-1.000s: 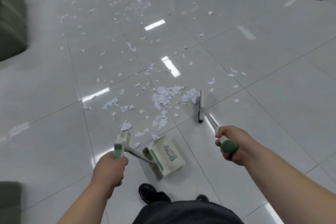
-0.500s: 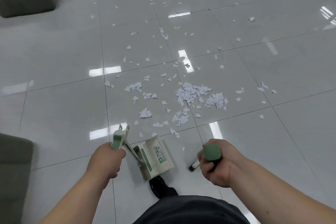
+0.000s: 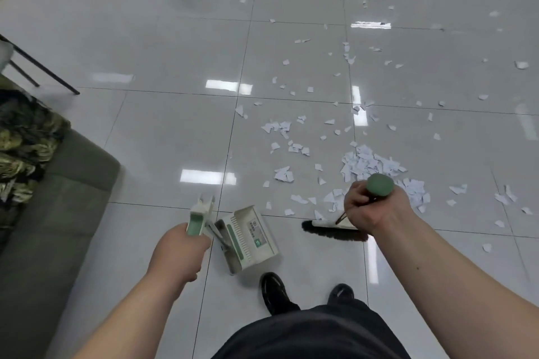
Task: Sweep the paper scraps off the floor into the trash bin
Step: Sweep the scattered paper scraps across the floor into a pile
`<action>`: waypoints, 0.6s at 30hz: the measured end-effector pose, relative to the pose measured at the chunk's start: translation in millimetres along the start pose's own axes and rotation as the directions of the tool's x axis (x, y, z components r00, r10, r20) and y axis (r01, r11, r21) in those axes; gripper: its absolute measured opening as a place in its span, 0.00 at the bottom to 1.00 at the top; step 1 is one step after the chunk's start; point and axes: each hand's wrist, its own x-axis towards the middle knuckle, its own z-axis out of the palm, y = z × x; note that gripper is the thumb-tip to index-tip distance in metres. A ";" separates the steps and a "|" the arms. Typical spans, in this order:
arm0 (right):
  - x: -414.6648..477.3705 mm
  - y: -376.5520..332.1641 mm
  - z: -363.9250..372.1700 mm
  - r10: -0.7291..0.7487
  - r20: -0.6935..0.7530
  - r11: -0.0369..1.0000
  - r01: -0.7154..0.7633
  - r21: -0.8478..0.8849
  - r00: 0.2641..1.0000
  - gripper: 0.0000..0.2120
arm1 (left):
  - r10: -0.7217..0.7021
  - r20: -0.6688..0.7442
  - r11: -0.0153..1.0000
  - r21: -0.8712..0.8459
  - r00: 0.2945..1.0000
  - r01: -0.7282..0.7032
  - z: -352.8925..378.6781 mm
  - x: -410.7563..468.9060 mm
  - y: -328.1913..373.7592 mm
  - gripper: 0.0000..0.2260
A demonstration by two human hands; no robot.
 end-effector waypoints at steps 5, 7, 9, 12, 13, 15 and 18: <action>5.3 -5.6 17.1 -0.061 0.046 0.997 0.058 0.059 0.997 0.07 | -0.036 -0.016 0.999 -0.033 0.999 0.035 -9.6 6.6 -7.7 0.05; 7.0 -7.9 20.1 -0.074 0.065 0.996 0.069 0.064 0.995 0.07 | -0.047 -0.017 0.998 -0.042 0.999 0.046 -11.6 9.4 -8.1 0.05; 11.3 -12.0 21.7 -0.081 0.094 0.996 0.077 0.042 0.992 0.07 | -0.053 -0.015 0.998 -0.047 0.998 0.052 -11.7 10.8 -7.8 0.05; 21.9 -22.8 23.0 -0.094 0.122 0.995 0.095 -0.001 0.988 0.06 | -0.052 -0.008 0.997 -0.058 0.999 0.051 -9.0 10.5 -6.9 0.06; 24.6 -26.8 23.8 -0.101 0.122 0.994 0.104 -0.020 0.987 0.06 | -0.050 -0.005 0.997 -0.060 0.999 0.050 -8.2 10.5 -6.5 0.06; 27.4 -33.4 26.1 -0.103 0.119 0.991 0.112 -0.070 0.988 0.06 | -0.050 -0.004 0.997 -0.060 0.999 0.050 -6.9 11.1 -5.0 0.06; 19.2 -33.5 28.5 -0.047 0.146 0.982 0.072 -0.172 0.988 0.07 | -0.057 -0.006 0.997 -0.054 0.998 0.057 -4.4 13.7 -2.0 0.06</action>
